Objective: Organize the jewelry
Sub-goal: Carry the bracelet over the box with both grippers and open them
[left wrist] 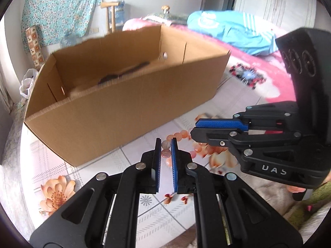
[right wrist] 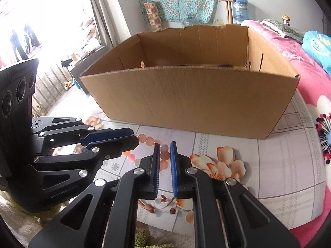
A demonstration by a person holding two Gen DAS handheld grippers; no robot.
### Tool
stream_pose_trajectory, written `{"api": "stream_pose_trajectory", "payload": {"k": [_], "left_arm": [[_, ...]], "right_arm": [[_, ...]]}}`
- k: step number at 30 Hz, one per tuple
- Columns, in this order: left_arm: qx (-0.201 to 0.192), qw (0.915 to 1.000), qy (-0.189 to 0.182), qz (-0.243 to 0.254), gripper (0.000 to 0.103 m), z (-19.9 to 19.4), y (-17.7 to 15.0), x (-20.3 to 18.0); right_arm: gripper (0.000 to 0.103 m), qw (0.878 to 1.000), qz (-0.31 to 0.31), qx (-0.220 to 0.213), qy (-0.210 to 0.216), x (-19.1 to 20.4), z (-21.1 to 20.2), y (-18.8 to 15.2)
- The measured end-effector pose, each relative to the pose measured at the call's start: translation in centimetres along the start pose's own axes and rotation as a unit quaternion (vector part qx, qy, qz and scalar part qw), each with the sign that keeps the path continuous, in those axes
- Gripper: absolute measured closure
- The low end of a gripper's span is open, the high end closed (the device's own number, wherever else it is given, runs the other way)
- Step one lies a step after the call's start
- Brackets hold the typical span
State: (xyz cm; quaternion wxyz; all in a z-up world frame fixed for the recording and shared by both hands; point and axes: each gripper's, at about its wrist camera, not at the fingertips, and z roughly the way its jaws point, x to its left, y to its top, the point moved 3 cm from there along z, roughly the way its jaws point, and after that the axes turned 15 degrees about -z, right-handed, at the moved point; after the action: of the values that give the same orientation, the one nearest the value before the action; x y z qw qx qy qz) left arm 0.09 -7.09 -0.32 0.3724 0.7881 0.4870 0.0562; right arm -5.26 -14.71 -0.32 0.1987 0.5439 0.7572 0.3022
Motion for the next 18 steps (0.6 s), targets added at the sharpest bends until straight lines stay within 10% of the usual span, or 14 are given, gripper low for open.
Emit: {"api": "stream_pose_trajectory", "payload": {"k": [11,18], "left_arm": [[-0.079,0.9945,-0.067,0.015,0.095,-5.4,8.4,-2.1],[0.021,0.9954,-0.088,-0.031,0.095,1.4,14.6,-1.2]], "right_arm": [[0.093,0.995,-0.042,-0.087,-0.012,-2.2,-6.1,6.8],[0.093,0.999,-0.043,-0.022,0.022,-7.8,-2.2,11.7]]}}
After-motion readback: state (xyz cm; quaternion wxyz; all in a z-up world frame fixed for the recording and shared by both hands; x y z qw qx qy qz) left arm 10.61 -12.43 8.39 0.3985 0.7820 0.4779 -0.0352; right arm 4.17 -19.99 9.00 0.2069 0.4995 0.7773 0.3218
